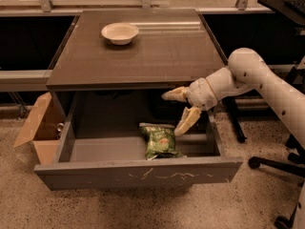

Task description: Place green jalapeno chip bag into top drawer

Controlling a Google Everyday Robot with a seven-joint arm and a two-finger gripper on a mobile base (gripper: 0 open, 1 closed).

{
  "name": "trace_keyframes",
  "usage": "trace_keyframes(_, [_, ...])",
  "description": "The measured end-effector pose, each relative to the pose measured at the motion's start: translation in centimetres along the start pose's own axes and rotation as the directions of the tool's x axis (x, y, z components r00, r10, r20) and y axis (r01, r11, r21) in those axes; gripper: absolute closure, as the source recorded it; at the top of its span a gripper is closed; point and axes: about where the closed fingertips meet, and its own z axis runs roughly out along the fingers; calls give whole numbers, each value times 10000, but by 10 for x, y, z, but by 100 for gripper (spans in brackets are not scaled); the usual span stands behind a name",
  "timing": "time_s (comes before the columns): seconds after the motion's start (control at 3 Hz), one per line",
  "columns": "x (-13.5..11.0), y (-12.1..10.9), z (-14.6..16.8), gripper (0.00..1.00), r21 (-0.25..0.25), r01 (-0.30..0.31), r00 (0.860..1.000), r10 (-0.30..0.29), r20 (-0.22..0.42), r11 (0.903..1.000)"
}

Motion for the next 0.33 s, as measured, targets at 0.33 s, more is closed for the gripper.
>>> trace_keyframes(0.33, [-8,6,-22,0,585,272,9991,-290,306,9979])
